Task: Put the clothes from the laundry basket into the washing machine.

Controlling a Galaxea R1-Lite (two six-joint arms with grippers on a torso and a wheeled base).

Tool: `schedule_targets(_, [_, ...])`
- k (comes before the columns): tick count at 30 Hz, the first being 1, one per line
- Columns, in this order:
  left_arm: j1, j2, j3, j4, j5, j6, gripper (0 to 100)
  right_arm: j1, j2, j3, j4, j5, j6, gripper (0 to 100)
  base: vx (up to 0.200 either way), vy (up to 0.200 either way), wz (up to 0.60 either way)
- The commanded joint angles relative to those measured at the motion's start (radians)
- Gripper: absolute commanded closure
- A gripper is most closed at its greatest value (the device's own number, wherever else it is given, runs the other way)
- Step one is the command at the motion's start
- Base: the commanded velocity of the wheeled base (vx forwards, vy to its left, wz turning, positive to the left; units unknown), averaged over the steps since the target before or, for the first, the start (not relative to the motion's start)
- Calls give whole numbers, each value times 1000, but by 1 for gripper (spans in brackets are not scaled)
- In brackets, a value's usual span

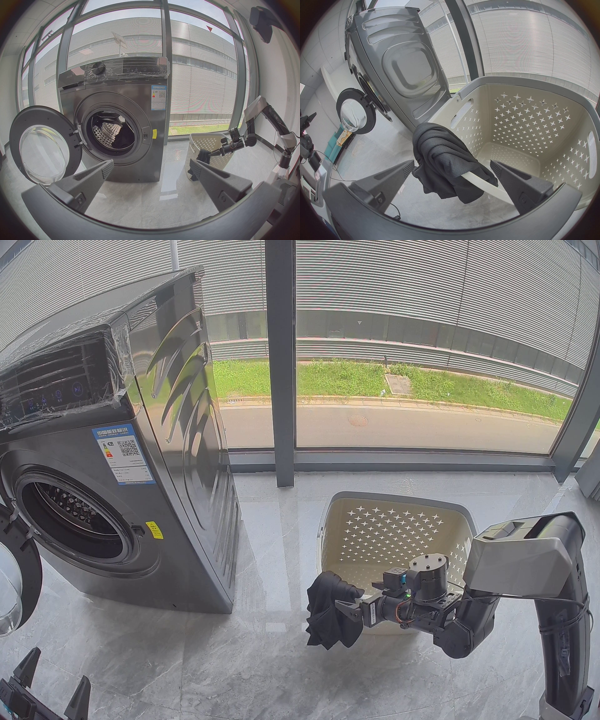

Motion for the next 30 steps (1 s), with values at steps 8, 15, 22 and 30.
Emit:
schedule_targets(8, [0, -16, 16, 0, 0, 0, 0, 0, 6, -12, -3, 1, 1, 100, 0, 0, 0])
schedule_targets(15, [0, -16, 16, 0, 0, 0, 0, -4, -5, 13, -31, 1, 1, 100, 0, 0, 0])
schedule_targets(22, [0, -16, 16, 0, 0, 0, 0, -18, -54, 72, -60, -9, -3, 100, 0, 0, 0])
schedule_targets(30, [0, -16, 16, 0, 0, 0, 0, -50, -57, 69, -61, -25, -8, 100, 0, 0, 0])
